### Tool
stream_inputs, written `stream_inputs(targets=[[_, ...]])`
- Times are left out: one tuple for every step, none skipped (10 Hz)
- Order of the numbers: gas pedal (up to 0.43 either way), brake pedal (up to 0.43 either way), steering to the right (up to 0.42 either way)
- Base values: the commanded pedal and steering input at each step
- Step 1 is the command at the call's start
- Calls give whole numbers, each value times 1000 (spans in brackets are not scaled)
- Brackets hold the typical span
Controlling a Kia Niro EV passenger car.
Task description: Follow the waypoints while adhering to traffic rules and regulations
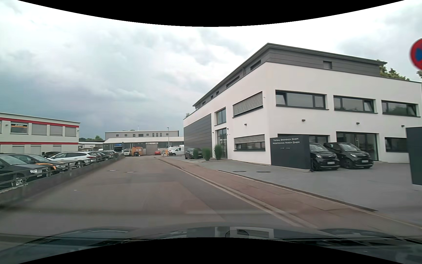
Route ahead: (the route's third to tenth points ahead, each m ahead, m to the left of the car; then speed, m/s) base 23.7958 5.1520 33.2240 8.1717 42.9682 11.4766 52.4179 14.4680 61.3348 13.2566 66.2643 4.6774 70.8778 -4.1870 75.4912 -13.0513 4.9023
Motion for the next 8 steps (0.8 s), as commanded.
stream_inputs(targets=[[220,0,-259],[220,0,-221],[220,0,-180],[220,0,-144],[220,0,-128],[220,0,-122],[220,0,-122],[220,0,-121]])
